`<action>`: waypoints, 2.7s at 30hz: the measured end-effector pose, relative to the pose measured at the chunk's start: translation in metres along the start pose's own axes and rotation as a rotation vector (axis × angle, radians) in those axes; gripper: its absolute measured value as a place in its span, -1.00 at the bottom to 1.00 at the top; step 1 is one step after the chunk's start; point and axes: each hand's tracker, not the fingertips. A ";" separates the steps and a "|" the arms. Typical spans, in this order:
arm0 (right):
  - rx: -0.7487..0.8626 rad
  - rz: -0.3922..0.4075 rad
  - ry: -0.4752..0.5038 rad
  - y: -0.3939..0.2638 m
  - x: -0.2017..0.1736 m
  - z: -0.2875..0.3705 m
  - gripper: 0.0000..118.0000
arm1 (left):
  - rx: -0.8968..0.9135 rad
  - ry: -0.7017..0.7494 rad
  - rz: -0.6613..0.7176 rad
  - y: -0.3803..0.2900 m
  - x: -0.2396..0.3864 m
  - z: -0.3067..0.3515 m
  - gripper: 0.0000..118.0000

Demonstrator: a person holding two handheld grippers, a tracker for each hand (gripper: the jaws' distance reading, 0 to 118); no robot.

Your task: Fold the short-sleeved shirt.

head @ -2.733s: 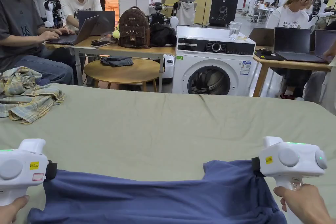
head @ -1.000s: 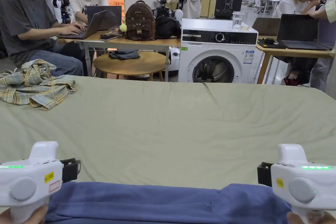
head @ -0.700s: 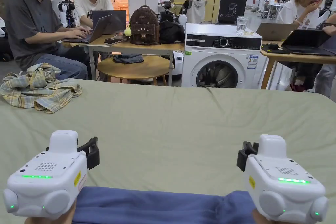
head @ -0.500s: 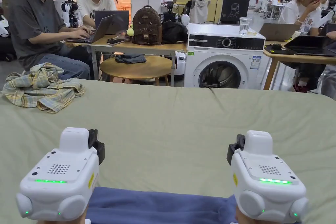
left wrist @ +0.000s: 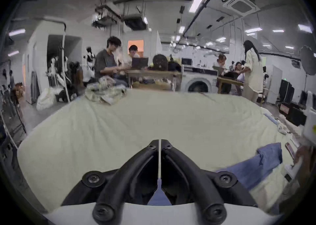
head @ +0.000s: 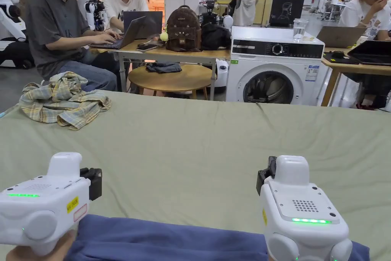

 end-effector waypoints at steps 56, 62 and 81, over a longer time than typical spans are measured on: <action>-0.141 0.047 0.064 -0.033 -0.016 -0.024 -1.00 | -0.408 -0.503 0.690 -0.014 -0.167 -0.006 -0.94; -0.139 0.056 0.085 -0.032 -0.022 -0.023 -1.00 | -0.418 -0.459 0.654 -0.002 -0.162 0.012 -0.94; -0.126 0.050 0.070 -0.024 -0.005 -0.011 -1.00 | -0.528 -0.813 0.651 -0.001 -0.001 -0.092 -0.94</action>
